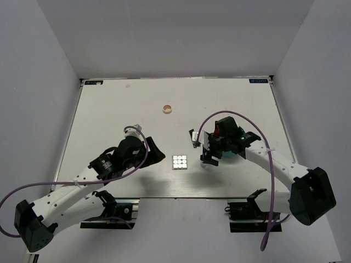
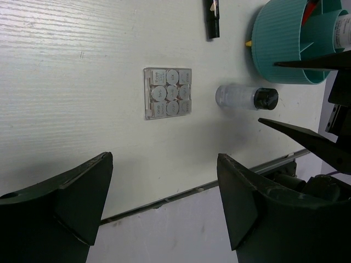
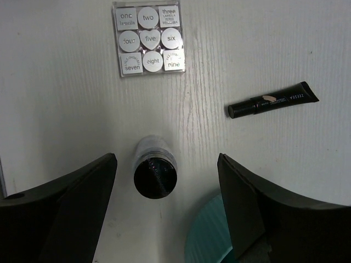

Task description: Organize the makeup

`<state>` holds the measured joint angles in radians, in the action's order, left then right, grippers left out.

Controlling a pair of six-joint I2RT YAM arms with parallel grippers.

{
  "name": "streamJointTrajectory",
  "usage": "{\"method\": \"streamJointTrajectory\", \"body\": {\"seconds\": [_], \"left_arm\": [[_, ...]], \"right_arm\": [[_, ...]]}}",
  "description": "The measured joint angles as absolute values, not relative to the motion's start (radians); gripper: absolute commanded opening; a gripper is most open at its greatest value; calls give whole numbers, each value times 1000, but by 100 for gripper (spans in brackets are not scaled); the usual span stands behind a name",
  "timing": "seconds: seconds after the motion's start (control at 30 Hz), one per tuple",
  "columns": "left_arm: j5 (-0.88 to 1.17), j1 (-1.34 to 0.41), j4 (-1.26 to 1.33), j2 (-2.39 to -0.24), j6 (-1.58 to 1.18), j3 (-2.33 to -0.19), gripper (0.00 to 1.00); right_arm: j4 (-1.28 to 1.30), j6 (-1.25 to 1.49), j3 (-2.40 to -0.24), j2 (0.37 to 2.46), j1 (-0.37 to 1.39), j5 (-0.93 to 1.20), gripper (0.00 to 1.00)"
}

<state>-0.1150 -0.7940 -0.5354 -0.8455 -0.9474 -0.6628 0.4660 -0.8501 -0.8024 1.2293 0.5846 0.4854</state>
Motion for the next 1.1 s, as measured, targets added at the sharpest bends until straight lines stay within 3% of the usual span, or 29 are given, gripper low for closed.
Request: {"method": "streamJointTrajectory", "body": {"seconds": [0.5,0.7,0.87,1.1], "left_arm": [[-115,-794,-530,-845,-948,-662,86],[-116,-794,-530,-836,-949,-662,86],[-116,-794,-531,-822,-952,-661,86],[-116,-794,-531,-810,-955,-661,86]], "right_arm": [[437,-896,-786,1258,583,451,53],[439,-907,-773,1267,583,450,59],[443,-918,-761,1272,583,448,58],[444,-925,-751,1272,583,451,39]]}}
